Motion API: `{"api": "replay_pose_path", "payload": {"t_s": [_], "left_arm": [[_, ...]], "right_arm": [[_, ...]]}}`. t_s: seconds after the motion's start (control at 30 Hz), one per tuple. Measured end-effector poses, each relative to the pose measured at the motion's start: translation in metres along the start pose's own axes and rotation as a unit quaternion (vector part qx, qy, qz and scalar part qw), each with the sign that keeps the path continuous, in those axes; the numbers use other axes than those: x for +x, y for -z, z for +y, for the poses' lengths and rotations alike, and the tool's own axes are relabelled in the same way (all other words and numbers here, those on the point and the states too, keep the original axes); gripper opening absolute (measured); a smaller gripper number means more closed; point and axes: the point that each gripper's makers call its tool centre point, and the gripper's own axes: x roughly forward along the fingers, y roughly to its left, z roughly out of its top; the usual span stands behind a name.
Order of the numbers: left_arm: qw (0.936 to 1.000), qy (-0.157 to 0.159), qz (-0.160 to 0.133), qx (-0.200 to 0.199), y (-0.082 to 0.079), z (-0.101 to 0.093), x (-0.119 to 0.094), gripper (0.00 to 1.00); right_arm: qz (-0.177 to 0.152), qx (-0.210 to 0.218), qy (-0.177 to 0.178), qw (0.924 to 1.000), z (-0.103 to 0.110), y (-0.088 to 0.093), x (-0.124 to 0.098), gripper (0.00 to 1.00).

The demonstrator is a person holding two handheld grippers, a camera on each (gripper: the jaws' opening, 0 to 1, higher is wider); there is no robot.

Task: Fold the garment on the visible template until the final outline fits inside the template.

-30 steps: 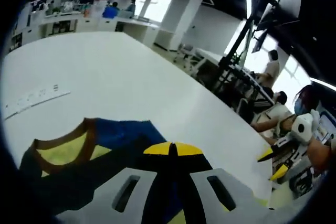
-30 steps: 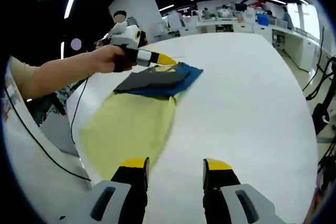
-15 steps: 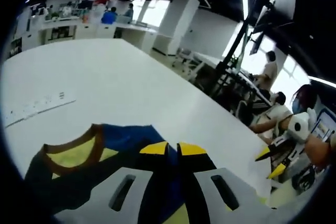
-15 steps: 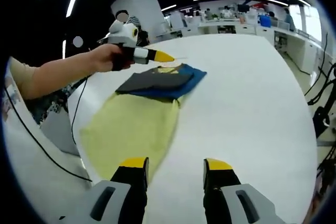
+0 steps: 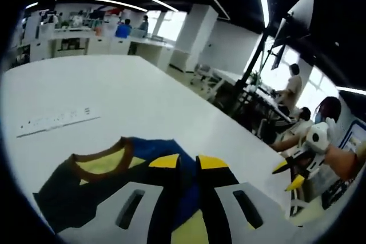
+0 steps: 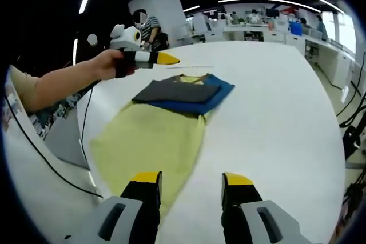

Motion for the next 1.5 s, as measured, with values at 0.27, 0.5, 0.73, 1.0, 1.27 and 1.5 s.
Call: {"api": "replay_pose_path", "payload": {"t_s": [0.27,0.5,0.73,1.0,1.27,1.5], "left_arm": [[0.9997,-0.012,-0.018,-0.007,0.003,0.006,-0.03,0.08],[0.9991,-0.025,-0.028,-0.017,0.013,0.009,-0.056,0.08],[0.9983,-0.044,-0.029,-0.024,0.026,0.016,-0.082,0.08],[0.9975,-0.054,-0.039,-0.024,0.028,0.016,-0.105,0.08],[0.9968,-0.061,-0.05,-0.016,0.03,0.015,-0.126,0.07],[0.9961,-0.07,-0.052,-0.014,0.035,0.017,-0.144,0.08]], "right_arm": [[-0.001,-0.012,-0.006,0.9999,0.011,-0.006,0.001,0.38],[0.0,-0.021,-0.007,0.9998,0.018,-0.007,0.0,0.37],[0.0,-0.029,-0.012,0.9995,0.025,-0.009,0.0,0.38],[-0.001,-0.037,-0.016,0.9992,0.03,-0.012,-0.001,0.38],[0.003,-0.043,-0.02,0.9989,0.033,-0.012,0.0,0.38],[0.004,-0.048,-0.02,0.9986,0.033,-0.013,-0.001,0.37]]}}
